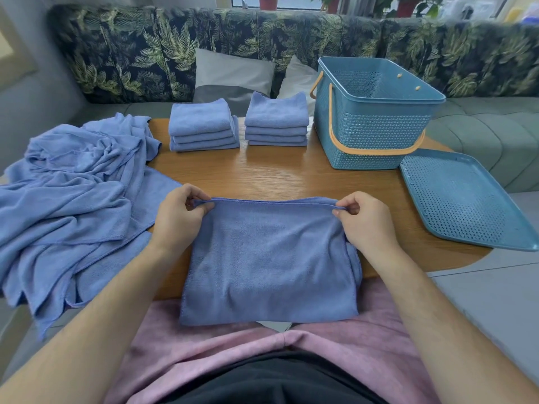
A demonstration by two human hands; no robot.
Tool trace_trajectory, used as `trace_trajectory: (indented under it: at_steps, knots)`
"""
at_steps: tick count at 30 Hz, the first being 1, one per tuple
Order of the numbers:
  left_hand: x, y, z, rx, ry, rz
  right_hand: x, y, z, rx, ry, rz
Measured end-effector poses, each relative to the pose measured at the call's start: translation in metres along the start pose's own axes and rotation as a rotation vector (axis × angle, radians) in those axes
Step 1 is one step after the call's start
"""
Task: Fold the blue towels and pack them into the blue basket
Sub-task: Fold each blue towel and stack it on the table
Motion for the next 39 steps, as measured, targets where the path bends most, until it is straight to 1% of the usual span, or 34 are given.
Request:
trace_trajectory:
  at_steps: [3, 6, 12, 16, 22, 26, 32, 36, 39]
  knots:
    - [-0.001, -0.002, 0.000, 0.068, -0.007, 0.006, -0.001, 0.000, 0.000, -0.070, -0.004, 0.009]
    - [-0.001, 0.000, -0.003, 0.128, -0.010, -0.023, -0.001, 0.002, -0.002, -0.128, -0.009, -0.014]
    - [-0.005, 0.003, -0.007, -0.040, 0.036, -0.031, -0.002, 0.008, 0.012, -0.371, 0.119, -0.042]
    - [-0.003, 0.002, -0.004, -0.058, 0.061, -0.029, -0.002, 0.008, 0.011, -0.428, 0.133, -0.038]
    - [-0.003, 0.001, -0.005, -0.063, 0.072, -0.013, -0.004, 0.010, 0.010, -0.396, 0.095, -0.050]
    - [-0.003, 0.000, -0.002, -0.100, 0.087, -0.011, -0.002, 0.007, 0.005, -0.327, 0.053, -0.016]
    - [-0.002, -0.002, -0.006, 0.064, -0.020, -0.048, -0.001, -0.001, -0.006, -0.285, 0.012, 0.040]
    - [-0.007, -0.022, 0.001, 0.205, -0.065, -0.043, -0.005, -0.008, -0.015, -0.347, 0.046, 0.014]
    - [-0.016, -0.037, 0.013, 0.227, -0.064, -0.073, -0.015, -0.012, -0.031, -0.390, 0.039, -0.009]
Point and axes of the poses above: each hand's wrist, its own x-axis away from the middle knuckle, its own y-axis out of the palm, z = x × y, the point moved 10 cm from there along -x, towards the middle knuckle, and after that the axes turned 13 degrees about -x, right-handed, at the moved point
